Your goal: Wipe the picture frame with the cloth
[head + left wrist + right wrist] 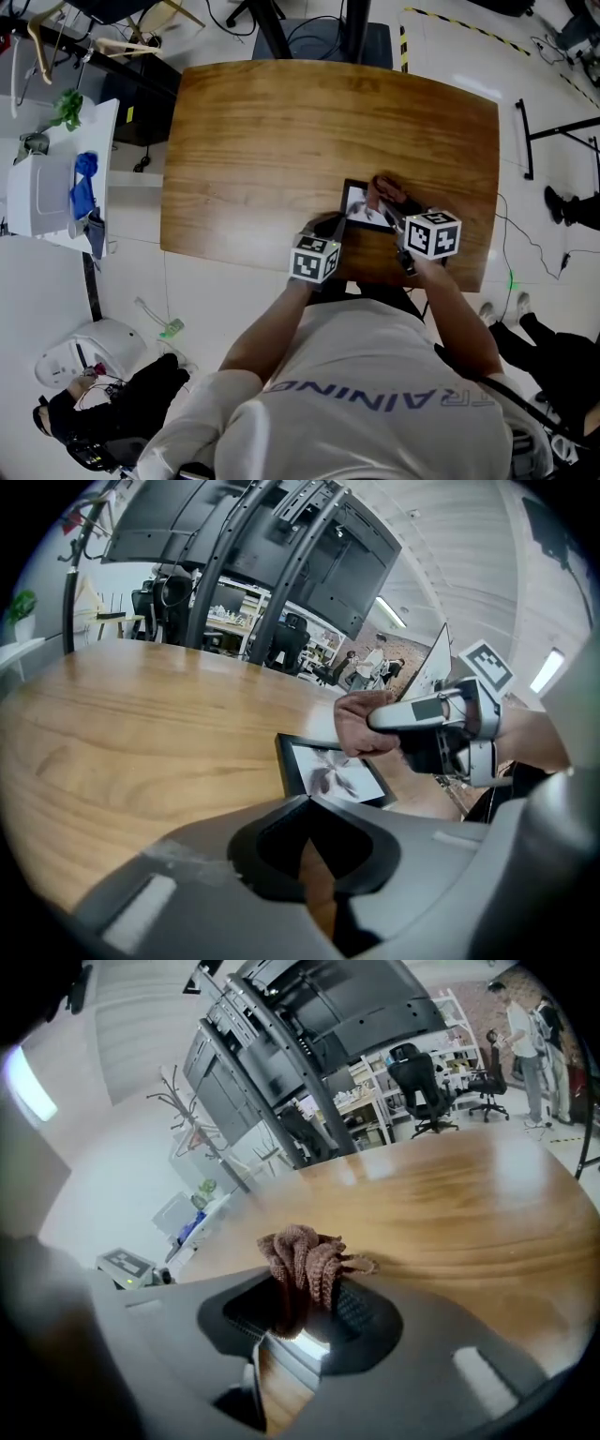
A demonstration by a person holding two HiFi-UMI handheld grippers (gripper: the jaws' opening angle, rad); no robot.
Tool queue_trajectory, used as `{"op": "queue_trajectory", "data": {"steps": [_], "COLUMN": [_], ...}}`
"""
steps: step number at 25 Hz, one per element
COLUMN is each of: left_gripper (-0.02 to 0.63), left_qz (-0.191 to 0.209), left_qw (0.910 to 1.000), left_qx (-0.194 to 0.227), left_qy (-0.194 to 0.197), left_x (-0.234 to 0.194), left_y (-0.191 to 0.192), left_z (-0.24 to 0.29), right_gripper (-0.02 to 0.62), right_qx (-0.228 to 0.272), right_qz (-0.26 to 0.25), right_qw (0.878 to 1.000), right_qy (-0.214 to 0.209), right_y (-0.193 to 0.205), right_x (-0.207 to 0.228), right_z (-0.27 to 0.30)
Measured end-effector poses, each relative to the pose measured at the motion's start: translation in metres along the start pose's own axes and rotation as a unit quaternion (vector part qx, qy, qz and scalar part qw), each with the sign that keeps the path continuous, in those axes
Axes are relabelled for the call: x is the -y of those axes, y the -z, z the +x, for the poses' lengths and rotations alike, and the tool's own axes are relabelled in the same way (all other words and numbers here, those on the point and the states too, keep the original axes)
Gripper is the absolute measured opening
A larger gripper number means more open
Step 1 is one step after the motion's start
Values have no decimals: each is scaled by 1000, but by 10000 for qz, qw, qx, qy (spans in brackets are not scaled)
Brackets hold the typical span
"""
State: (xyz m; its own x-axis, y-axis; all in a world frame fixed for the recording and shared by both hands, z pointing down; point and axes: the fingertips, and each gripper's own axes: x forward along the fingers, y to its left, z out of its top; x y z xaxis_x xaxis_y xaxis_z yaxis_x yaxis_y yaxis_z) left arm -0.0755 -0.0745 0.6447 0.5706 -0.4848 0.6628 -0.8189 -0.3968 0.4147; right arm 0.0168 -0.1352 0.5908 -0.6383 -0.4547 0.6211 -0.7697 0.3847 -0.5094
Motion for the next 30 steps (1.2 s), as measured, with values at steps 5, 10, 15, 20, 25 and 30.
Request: {"op": "queue_trajectory", "data": {"steps": [5, 10, 15, 20, 25, 30], "left_gripper": [5, 5, 5, 5, 5, 5], "left_qz": [-143, -164, -162, -204, -182, -128], "left_qw": [9999, 9999, 9998, 9998, 9998, 9999], "left_qx": [-3, 33, 44, 83, 85, 61], "left_qy": [13, 37, 46, 24, 33, 48], "left_x": [0, 1, 0, 0, -1, 1], "left_y": [0, 1, 2, 2, 1, 1], "left_z": [0, 0, -1, -2, -2, -1], "right_gripper": [129, 129, 129, 130, 130, 133], "right_qx": [-333, -515, -638, -597, -532, -363], "right_qz": [-169, -184, -182, 57, 157, 316], "right_qw": [9988, 9978, 9977, 9982, 9979, 9978], "right_qy": [-305, -375, -169, 61, 319, 462], "right_y": [19, 31, 37, 40, 45, 51], "right_x": [-39, -46, -33, -9, 17, 42], "right_z": [31, 50, 46, 25, -2, -26]}}
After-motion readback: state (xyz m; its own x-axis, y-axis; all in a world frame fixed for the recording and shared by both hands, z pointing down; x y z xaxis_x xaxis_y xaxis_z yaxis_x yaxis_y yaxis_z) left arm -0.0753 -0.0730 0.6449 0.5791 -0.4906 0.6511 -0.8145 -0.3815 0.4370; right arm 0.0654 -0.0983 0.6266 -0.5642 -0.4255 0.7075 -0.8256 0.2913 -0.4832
